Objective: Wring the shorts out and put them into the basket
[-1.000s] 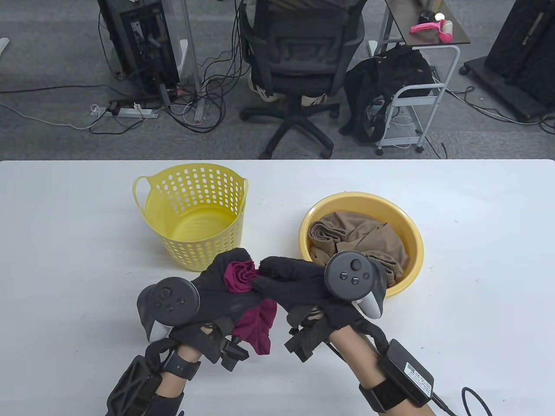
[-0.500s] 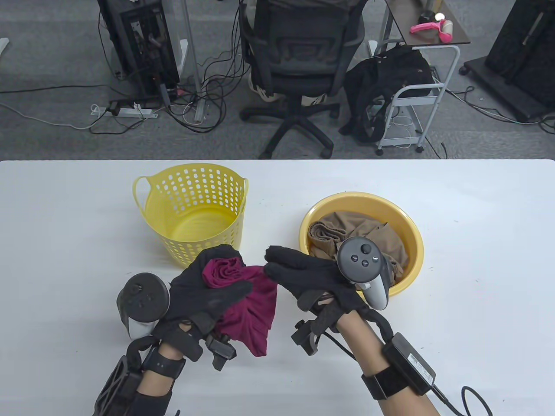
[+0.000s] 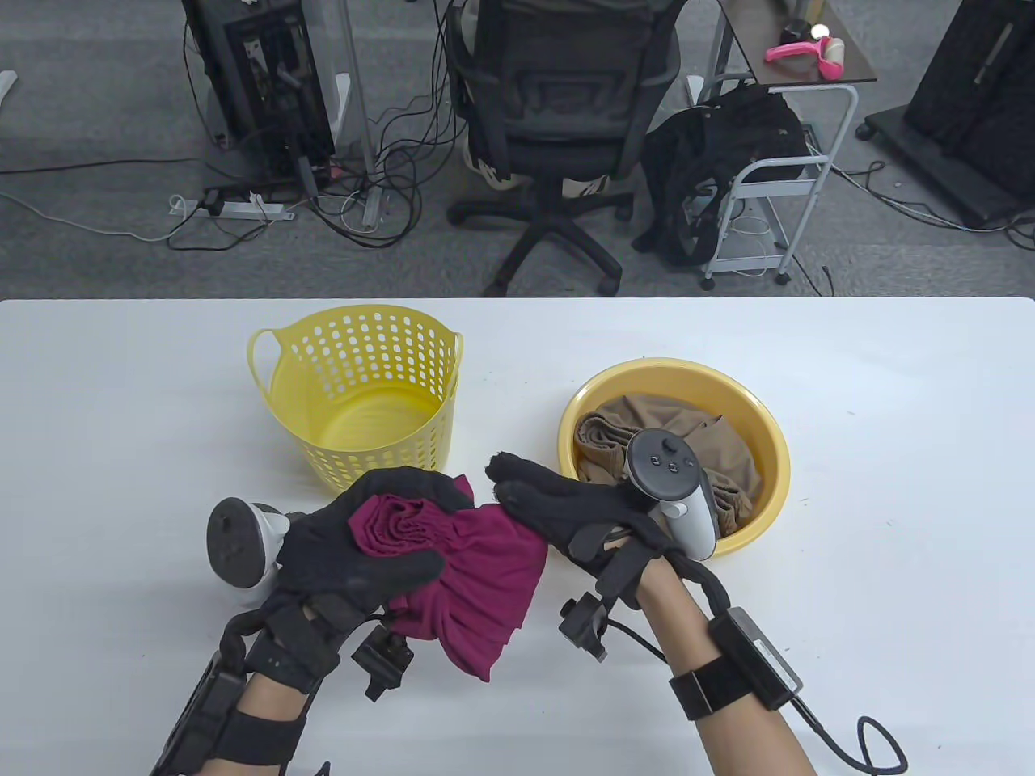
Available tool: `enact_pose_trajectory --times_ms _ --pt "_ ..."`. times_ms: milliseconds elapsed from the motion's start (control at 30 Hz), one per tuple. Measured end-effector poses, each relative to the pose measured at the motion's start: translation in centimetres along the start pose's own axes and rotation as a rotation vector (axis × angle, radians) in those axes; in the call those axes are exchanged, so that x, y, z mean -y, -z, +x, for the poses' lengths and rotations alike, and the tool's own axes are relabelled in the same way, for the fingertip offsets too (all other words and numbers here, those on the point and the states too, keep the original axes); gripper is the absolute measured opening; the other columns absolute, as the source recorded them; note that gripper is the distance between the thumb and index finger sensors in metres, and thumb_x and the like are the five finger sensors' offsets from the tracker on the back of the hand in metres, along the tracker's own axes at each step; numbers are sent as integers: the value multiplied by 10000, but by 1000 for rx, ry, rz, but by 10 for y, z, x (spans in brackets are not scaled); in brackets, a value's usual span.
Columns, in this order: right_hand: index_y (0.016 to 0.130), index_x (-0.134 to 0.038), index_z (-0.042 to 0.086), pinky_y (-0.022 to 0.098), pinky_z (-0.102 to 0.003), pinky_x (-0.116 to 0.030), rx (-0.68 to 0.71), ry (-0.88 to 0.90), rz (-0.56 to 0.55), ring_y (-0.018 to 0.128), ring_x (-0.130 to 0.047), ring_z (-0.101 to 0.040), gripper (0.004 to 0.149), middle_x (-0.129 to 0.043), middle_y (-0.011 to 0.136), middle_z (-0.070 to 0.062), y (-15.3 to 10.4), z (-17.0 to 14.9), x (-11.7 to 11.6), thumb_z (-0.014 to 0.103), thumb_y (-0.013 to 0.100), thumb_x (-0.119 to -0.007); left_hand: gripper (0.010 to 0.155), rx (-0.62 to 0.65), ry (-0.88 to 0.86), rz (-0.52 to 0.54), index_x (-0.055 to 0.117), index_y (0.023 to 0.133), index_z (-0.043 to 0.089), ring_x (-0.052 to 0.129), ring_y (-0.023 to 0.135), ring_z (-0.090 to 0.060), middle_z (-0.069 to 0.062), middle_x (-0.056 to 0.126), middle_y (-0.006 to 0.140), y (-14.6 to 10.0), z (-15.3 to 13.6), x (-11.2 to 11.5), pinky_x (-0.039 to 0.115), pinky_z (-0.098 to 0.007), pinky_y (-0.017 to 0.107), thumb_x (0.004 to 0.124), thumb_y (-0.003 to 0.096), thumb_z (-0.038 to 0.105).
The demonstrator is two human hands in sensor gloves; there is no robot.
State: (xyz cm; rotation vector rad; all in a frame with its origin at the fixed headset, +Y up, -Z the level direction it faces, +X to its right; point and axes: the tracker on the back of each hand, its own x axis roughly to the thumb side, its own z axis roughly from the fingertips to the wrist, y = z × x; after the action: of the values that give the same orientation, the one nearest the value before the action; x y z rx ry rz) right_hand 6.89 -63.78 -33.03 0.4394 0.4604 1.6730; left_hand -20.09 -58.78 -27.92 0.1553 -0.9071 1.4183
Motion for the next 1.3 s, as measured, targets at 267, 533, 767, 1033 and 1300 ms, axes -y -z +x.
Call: enact_pose_trajectory --times_ms 267,533,767,1033,1300 --pt "1163 -308 116 579 -783 -624 30 250 335 897 -492 -761 1090 -357 1136 -358 7 -16 -25 822 441 -717 724 102 -187 -64 668 985 261 999 856 -376 -108 859 987 5 -5 6 823 -619 627 1051 406 468" --pt "1066 -5 77 568 -762 -699 44 350 699 897 -468 -789 1260 -188 1117 -376 5 -19 -66 823 419 -787 721 113 -213 -100 674 982 267 1002 859 -381 -98 862 989 7 -6 11 836 -615 621 1054 402 465" --pt "1072 -39 32 548 -579 -801 46 371 746 867 -660 -685 1292 -282 1096 -392 4 -24 -77 764 406 -870 713 104 -161 -135 668 985 273 981 877 -385 -94 851 1002 6 -3 13 806 -613 646 1044 411 467" --pt "1107 -289 2 521 -464 -821 33 300 732 796 -796 -551 1181 -475 1072 -335 0 -21 -72 683 392 -938 712 94 -147 -139 662 989 277 945 904 -395 -94 837 1018 5 -4 16 768 -618 667 1042 415 460" --pt "1079 -402 0 482 -386 -831 25 250 709 725 -865 -454 1096 -609 1017 -278 -4 -20 -65 632 387 -969 706 63 -53 -148 650 993 304 902 941 -409 -71 811 1046 4 -5 16 733 -621 686 1030 423 473"
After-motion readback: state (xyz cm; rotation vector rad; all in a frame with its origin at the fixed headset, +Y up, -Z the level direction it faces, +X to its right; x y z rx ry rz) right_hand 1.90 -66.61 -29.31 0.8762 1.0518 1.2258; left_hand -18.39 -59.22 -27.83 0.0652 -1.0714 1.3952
